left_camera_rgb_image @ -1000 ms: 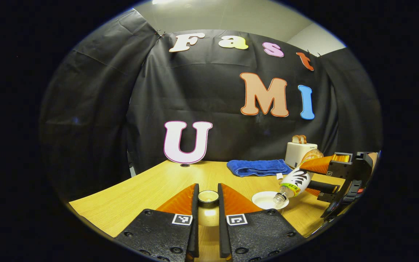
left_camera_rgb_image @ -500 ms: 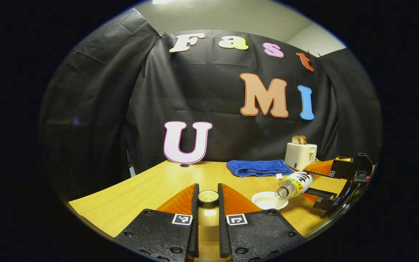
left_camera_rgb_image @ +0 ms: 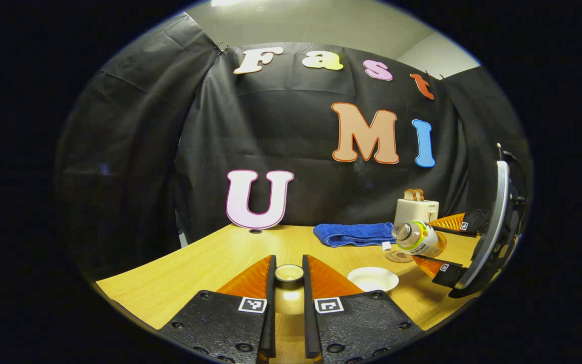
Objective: Open the teacup lid with one hand, grasp the water bottle and pour water into the teacup with the other hand; after pouring, place the water bottle on the coaster and then close the teacup lid.
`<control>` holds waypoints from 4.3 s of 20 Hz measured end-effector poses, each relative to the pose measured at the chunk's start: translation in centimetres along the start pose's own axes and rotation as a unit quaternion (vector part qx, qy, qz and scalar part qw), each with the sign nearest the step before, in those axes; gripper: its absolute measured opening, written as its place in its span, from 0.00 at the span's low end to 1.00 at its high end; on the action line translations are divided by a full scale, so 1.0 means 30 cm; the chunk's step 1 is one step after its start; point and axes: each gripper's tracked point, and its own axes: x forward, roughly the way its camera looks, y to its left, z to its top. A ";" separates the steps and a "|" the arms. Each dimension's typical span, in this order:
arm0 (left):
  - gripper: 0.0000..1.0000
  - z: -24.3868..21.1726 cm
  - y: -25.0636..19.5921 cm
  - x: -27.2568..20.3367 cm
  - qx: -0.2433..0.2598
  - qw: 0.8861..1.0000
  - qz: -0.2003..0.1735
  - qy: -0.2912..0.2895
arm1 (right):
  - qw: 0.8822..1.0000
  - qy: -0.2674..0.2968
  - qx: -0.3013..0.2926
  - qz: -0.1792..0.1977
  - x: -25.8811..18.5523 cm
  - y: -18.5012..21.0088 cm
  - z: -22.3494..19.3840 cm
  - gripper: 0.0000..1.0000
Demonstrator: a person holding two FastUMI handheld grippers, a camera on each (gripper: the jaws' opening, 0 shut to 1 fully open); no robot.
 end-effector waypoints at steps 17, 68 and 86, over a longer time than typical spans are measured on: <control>0.20 -0.011 -0.030 0.002 -0.006 1.000 -0.013 0.005 | 0.932 0.044 0.359 -0.036 0.161 -0.185 -0.159 0.73; 0.20 -0.025 -0.141 0.052 -0.012 0.998 -0.054 0.021 | 0.846 0.078 0.524 -0.061 0.272 -0.148 -0.395 0.86; 0.20 -0.122 -0.361 0.225 -0.009 0.992 -0.111 0.065 | 0.871 0.034 0.485 -0.069 -0.061 -0.202 -0.330 0.85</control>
